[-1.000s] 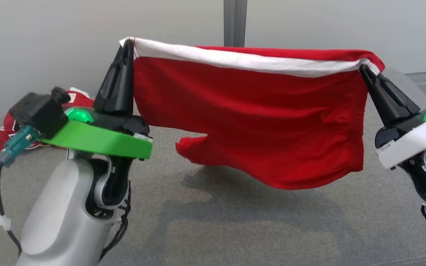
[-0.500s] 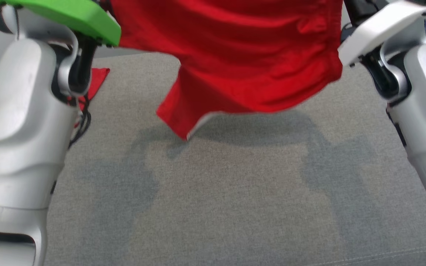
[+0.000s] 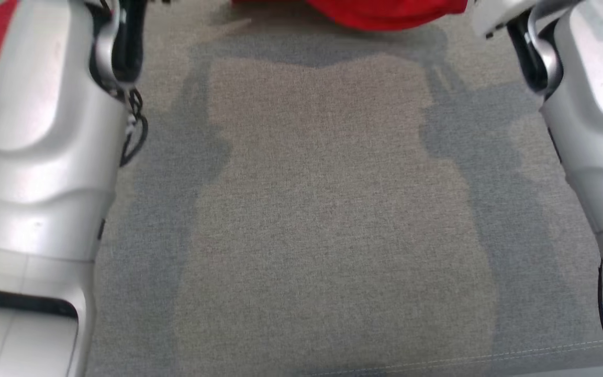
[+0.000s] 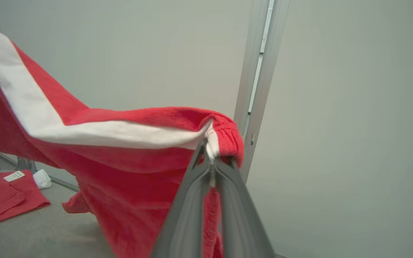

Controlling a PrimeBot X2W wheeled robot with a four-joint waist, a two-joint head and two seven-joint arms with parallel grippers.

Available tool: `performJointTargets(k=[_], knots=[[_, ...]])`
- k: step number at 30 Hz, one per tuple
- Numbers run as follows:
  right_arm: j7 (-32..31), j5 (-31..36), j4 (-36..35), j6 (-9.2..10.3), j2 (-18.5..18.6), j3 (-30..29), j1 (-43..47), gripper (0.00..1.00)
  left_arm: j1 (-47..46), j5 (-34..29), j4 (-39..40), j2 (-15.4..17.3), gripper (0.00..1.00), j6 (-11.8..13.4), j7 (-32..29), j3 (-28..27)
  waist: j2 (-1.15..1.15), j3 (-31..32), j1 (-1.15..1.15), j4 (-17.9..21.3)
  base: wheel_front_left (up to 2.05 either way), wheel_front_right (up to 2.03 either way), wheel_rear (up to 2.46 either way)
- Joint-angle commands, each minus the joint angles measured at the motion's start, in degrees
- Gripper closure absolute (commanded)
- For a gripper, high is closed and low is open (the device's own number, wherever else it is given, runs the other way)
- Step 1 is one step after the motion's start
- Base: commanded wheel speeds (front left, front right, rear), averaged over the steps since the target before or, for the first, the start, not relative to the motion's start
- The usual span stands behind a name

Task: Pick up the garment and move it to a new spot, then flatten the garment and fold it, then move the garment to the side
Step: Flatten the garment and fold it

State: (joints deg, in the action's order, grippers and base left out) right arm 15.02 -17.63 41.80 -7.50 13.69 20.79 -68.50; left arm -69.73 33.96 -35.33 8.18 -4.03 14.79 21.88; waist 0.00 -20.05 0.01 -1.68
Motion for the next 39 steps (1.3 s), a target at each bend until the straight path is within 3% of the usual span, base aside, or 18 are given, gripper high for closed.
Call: performJointTargets(k=[1,10,20,31,39], knots=[[0.1,-0.8,-1.3,0.01,1.0,0.6,3.3,1.0,3.0,-0.1,1.1,-0.3,1.0,-0.6,0.5,-0.8,0.0,-5.3,-0.01,-1.8,0.0,0.0,0.0],[0.2,-5.9,-16.5,0.02,6.1,1.2,20.6,1.0,26.0,-4.1,17.8,-2.8,1.0,-3.0,0.4,-7.2,0.0,-4.8,-0.01,-1.6,0.0,0.0,0.0],[0.2,-3.7,-27.1,0.01,7.7,-0.7,34.3,1.0,42.1,-6.9,27.4,-4.1,1.0,-3.4,0.3,-10.5,0.0,-2.0,-0.01,-1.2,0.0,0.0,0.0],[0.2,-0.8,-36.1,0.01,3.7,-6.4,51.1,1.0,61.5,-8.0,37.9,-5.1,1.0,-3.5,0.4,-15.1,0.0,5.0,-0.01,-2.2,0.0,0.0,0.0],[0.2,0.3,-41.9,0.02,0.6,-10.6,62.4,1.0,69.8,-7.2,43.2,-5.2,1.0,-1.9,0.4,-14.5,0.0,11.0,-0.01,-2.7,0.0,0.0,0.0]])
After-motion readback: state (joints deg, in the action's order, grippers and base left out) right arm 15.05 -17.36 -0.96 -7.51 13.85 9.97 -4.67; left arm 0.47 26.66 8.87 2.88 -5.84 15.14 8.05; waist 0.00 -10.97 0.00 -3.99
